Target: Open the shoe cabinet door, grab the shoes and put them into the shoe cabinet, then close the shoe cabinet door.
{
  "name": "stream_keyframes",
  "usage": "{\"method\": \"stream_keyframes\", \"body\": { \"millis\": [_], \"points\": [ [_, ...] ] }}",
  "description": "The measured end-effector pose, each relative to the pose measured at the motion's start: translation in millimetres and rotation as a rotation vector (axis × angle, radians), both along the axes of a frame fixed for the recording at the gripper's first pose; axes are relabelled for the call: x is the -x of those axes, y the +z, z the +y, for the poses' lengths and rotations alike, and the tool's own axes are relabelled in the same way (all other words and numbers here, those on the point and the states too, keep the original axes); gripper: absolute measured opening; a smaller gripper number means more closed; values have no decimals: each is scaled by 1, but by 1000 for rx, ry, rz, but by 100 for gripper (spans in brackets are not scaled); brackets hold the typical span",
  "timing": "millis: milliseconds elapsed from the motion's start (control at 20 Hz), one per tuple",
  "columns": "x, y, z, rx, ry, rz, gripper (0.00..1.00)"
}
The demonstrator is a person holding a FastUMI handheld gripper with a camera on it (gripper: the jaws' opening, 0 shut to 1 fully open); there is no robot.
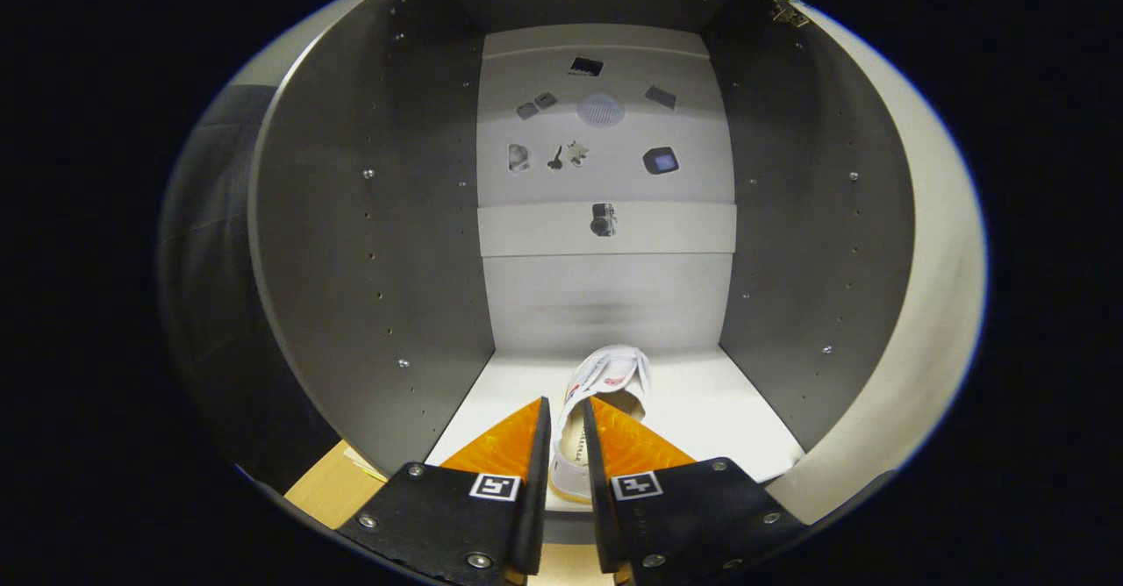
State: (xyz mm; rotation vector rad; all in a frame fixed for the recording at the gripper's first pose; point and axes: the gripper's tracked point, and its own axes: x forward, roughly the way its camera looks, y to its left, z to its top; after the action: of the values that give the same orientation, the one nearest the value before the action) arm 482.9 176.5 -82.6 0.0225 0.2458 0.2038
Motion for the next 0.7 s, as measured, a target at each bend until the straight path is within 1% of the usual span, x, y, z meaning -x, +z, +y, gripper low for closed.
{"method": "stream_keyframes", "body": {
  "millis": [200,300,400,600,700],
  "points": [
    [20,16,-8,-9,-26,-30,24],
    [37,23,-14,-13,-36,-46,24],
    [60,33,-17,-2,-37,-67,28],
    [117,55,-22,16,-40,-107,29],
    [148,68,-29,13,-54,-135,30]
  ]
}}
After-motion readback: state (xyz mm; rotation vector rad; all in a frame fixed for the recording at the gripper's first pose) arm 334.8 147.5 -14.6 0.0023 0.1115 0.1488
